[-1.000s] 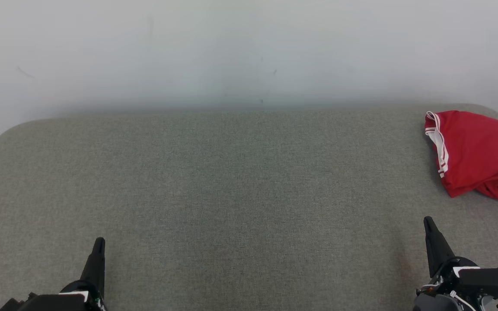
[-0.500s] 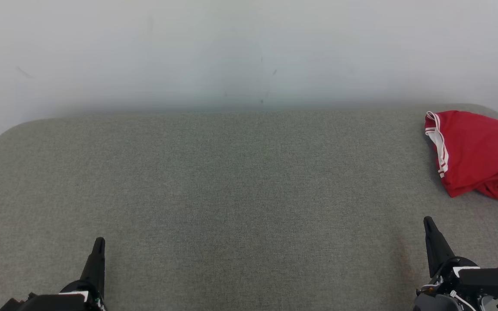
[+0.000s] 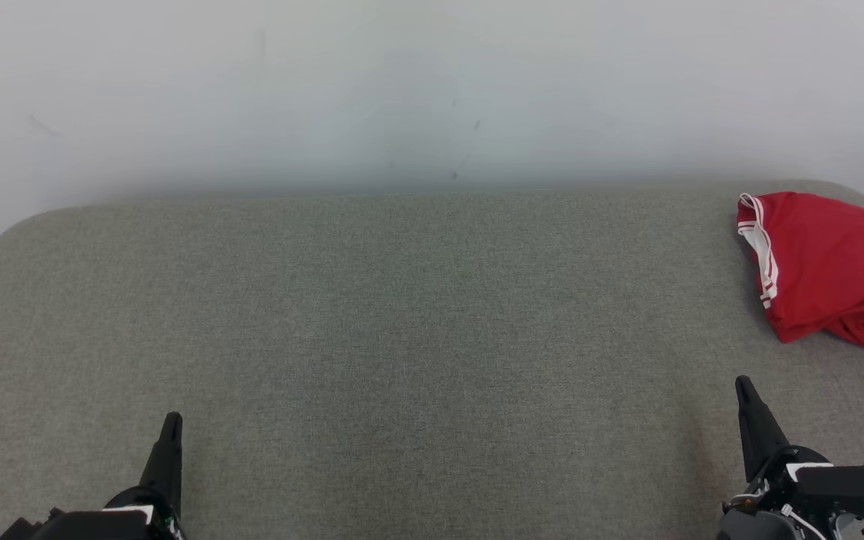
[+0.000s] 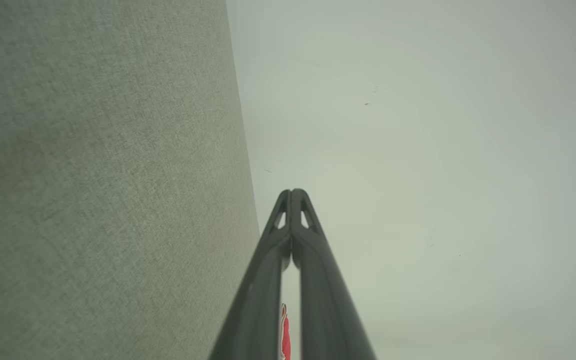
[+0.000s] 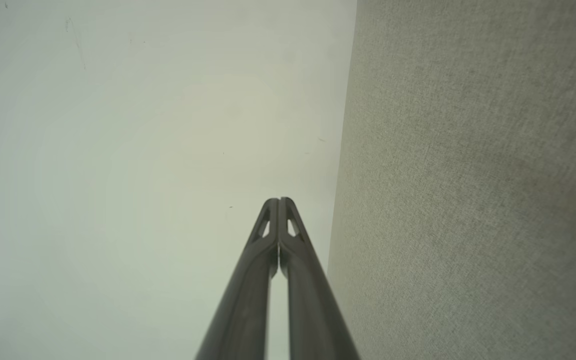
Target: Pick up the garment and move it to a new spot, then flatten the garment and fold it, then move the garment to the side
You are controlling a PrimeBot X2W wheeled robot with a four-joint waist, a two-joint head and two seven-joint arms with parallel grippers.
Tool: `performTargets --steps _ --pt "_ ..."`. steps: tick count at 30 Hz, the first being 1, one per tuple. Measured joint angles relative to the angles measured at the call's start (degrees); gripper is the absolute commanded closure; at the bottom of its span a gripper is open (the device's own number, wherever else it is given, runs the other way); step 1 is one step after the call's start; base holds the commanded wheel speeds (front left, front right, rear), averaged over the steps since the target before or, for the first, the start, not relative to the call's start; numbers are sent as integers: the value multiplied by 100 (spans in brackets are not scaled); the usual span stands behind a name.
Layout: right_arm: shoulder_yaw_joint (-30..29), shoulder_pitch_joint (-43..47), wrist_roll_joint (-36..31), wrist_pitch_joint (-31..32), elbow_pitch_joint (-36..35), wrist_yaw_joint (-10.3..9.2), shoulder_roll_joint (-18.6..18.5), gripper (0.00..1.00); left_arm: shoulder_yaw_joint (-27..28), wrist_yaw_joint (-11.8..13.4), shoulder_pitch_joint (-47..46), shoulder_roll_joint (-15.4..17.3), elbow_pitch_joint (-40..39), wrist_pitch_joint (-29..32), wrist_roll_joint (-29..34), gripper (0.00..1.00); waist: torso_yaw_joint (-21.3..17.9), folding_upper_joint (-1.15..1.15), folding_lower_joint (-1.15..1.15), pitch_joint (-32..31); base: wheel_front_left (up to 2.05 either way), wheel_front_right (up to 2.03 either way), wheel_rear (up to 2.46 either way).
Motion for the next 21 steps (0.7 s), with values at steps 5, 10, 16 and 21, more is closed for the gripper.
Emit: performTargets --steps 5,10,16,21 --pt "-3 0 0 0 1 0 2 100 -1 0 0 0 -2 0 0 100 0 0 0 0 0 0 0" --pt "-4 0 -1 2 2 0 3 100 -1 0 -1 0 -2 0 0 100 0 0 0 0 0 0 0" --pt "-7 0 -2 7 2 0 5 100 1 -1 -1 0 -2 0 0 100 0 0 0 0 0 0 0" --pt "-8 -1 -7 7 2 0 8 100 1 0 -1 0 -2 0 0 100 0 0 0 0 0 0 0"
